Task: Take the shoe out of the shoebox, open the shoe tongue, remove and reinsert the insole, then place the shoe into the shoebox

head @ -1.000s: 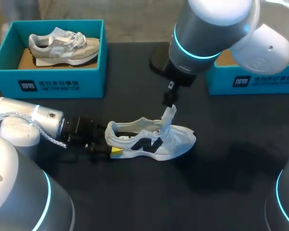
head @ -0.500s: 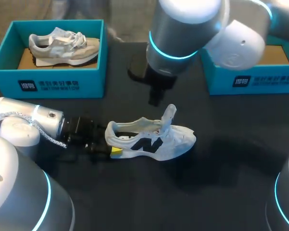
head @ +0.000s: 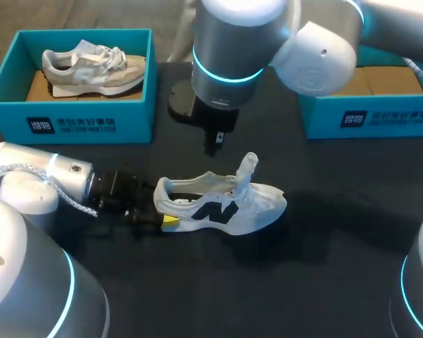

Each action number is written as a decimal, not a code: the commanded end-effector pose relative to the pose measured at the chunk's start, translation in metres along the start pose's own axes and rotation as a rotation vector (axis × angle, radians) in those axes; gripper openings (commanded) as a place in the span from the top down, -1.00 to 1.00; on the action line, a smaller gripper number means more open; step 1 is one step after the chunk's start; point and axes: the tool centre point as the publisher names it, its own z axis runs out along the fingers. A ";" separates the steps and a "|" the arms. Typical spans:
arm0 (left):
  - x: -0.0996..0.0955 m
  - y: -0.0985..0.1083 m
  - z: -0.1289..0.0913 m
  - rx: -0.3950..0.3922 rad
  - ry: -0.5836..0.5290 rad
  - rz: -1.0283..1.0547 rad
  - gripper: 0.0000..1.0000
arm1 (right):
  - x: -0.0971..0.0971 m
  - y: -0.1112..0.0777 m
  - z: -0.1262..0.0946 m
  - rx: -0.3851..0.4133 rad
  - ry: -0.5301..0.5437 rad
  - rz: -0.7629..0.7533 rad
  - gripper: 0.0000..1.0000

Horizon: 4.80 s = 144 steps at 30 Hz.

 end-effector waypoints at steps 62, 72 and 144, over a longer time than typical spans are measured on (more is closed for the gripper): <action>0.000 0.004 0.000 0.001 0.000 -0.001 1.00 | 0.047 -0.020 0.150 0.135 0.181 -0.282 1.00; 0.000 0.004 0.000 0.001 0.000 -0.001 1.00 | 0.041 -0.018 0.158 0.127 0.170 -0.290 0.69; 0.000 0.004 0.000 0.001 0.000 -0.001 1.00 | 0.040 -0.011 0.121 -0.034 0.488 -0.279 1.00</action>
